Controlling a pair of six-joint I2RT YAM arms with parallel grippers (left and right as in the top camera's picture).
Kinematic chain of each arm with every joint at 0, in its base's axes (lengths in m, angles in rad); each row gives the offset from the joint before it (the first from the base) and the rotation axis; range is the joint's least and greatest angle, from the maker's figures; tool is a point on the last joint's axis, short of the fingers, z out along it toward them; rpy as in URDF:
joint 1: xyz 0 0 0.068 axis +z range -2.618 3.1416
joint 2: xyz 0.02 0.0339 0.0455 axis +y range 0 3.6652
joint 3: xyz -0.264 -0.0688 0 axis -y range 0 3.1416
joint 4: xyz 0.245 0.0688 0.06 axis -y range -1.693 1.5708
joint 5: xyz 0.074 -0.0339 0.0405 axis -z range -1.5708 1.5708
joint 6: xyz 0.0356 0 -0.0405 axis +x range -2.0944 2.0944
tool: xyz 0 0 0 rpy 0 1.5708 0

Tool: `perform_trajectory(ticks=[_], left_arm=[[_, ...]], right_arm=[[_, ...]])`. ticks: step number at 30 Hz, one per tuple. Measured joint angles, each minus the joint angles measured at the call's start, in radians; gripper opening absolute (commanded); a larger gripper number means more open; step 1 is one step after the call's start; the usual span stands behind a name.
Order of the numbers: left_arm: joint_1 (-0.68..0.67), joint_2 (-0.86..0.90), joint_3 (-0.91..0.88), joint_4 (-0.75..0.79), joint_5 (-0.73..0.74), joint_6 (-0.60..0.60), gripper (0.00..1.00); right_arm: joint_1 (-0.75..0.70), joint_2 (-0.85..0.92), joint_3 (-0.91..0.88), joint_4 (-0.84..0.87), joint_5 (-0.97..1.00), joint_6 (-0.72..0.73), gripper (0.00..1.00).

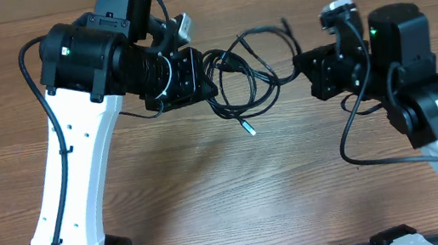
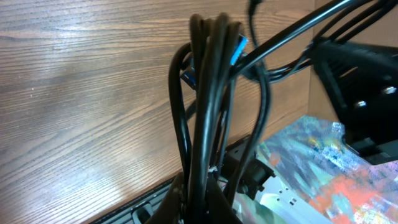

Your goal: Untangle cables

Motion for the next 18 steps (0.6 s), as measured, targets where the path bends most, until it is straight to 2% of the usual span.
perform_trajectory(ticks=[10, 16, 17, 18], left_arm=[[0.0, 0.0, 0.0, -0.04, -0.022, 0.021, 0.04], [0.0, 0.0, 0.0, -0.048, -0.042, 0.021, 0.04], [0.0, 0.0, 0.0, -0.048, -0.043, 0.022, 0.04], [0.0, 0.0, 0.0, -0.048, -0.044, 0.022, 0.04]], right_arm=[[-0.001, -0.079, 0.0, 0.016, 0.215, 0.206, 0.04], [-0.003, -0.102, 0.0, 0.041, 0.269, 0.272, 0.04], [-0.005, -0.102, 0.0, 0.042, 0.272, 0.274, 0.06], [-0.005, -0.102, 0.0, 0.04, 0.272, 0.277, 0.16]])
